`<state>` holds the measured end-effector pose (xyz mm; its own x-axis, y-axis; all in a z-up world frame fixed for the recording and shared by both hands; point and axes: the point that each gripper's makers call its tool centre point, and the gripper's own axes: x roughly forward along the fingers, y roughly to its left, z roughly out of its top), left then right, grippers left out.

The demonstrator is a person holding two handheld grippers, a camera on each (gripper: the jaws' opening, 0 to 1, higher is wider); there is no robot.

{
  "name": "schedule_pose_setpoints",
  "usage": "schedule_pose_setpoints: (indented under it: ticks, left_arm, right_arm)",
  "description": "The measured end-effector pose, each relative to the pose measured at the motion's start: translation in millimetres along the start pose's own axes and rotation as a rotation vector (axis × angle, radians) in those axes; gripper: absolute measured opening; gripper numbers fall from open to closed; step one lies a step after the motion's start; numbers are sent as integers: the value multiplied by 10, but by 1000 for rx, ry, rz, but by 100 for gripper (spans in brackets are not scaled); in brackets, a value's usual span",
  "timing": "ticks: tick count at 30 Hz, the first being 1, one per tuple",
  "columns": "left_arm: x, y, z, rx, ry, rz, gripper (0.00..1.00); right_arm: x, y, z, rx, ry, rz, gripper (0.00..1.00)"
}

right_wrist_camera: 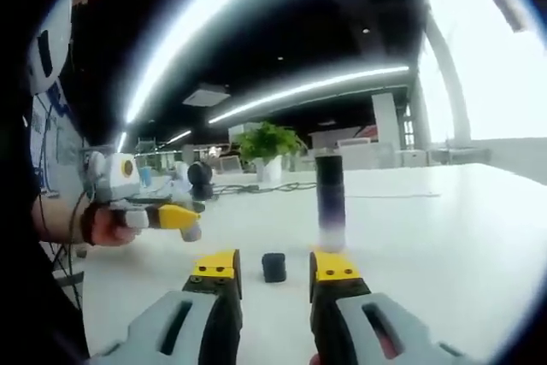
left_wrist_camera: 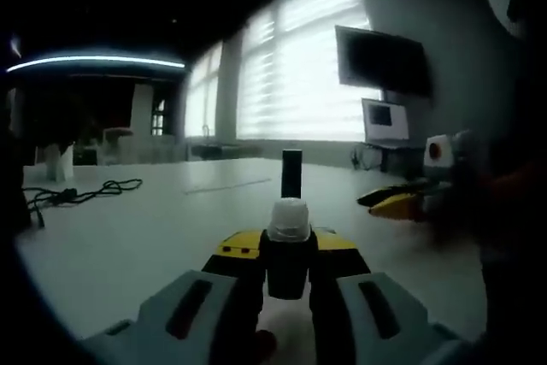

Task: Pick up cosmetic bottle twist off cap place on table pick up cap screw tight cap place on table

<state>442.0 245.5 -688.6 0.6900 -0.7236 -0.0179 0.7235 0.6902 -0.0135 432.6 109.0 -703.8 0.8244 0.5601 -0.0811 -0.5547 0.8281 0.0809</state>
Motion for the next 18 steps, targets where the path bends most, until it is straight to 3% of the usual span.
schedule_pose_setpoints:
  ticks: [8,18]
  left_arm:
    - [-66,-149,-53,71,1,-26,10]
    - [-138,-132,-83,38,-3,-24,10]
  right_arm:
    - [232,43,-99,-13,55,17,24]
    - [439,27,-240,-50,131,2,21]
